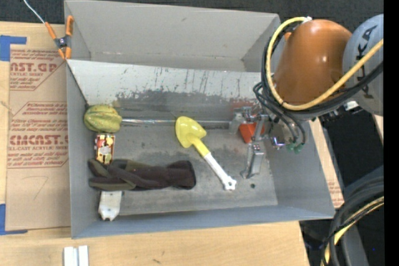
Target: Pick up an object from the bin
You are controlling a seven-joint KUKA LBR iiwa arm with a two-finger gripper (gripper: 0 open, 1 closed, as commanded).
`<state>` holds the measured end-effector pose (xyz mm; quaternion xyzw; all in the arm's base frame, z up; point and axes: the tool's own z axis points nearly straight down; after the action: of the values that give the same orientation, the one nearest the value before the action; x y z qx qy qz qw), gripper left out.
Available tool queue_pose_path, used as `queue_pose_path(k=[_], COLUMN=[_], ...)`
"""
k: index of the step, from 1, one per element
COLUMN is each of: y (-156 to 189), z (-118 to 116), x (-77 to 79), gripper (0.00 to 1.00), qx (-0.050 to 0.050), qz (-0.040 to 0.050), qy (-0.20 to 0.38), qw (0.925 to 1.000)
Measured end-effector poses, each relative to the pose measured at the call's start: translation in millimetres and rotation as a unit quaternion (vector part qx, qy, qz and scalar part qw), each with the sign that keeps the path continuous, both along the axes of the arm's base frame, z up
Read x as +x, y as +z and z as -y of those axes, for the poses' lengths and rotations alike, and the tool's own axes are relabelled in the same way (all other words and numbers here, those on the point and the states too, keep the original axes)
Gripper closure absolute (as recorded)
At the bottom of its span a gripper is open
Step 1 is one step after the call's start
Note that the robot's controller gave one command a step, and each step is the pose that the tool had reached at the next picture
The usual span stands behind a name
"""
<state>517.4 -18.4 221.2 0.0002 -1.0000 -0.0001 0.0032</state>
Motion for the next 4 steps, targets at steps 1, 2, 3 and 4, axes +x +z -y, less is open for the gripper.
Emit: queue_pose_path(k=[1, 2, 3, 4], y=[5, -57, -89, -93], z=[0, 64, 59, 40], x=[1.5, 1.1, 32.2, 43.1], gripper=[0.00, 0.00, 0.00, 0.00], qx=[0.000, 0.000, 0.000, 0.000], qz=[0.0040, 0.0039, 0.0043, 0.0049], qy=[0.000, 0.044, 0.013, 0.004], qw=[1.0000, 0.9990, 0.9999, 1.0000])
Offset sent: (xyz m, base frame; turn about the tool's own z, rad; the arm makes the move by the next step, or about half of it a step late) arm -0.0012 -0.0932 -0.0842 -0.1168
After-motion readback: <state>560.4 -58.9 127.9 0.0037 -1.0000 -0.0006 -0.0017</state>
